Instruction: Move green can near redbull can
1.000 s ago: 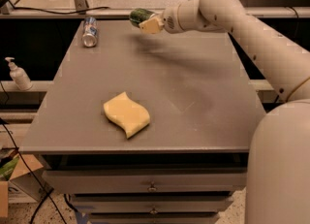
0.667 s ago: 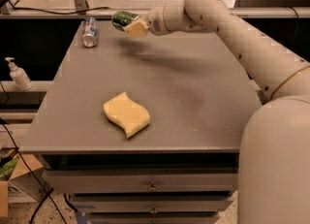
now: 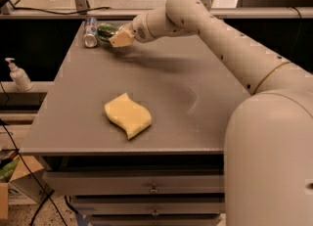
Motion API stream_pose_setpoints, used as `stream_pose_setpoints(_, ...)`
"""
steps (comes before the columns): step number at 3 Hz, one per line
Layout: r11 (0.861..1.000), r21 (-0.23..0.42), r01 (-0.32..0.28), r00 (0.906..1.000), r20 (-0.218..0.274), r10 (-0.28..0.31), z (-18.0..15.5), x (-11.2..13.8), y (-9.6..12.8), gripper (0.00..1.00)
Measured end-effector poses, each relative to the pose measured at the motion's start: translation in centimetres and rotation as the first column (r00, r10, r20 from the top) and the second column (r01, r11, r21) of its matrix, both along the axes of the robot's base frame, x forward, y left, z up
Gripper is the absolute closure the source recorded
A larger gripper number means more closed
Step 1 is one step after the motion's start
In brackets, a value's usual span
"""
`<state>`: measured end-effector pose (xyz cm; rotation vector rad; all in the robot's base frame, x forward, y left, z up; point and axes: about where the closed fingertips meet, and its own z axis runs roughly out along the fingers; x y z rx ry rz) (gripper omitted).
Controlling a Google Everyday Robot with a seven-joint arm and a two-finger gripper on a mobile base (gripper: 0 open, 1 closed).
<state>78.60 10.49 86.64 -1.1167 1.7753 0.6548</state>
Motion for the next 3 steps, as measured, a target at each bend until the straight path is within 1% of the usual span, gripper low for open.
stream_pose_setpoints(1, 1.0, -0.016, 0.019, 0.9997, -0.013, -0.019, -1.06, 0.44, 0.21, 0.14)
stream_pose_setpoints(2, 0.998, -0.015, 0.058, 0.9979, -0.03, -0.058, -1.56, 0.87, -0.36, 0.0)
stream_pose_setpoints(3, 0.998, -0.014, 0.06, 0.9976, -0.032, -0.061, -1.62, 0.9, -0.34, 0.0)
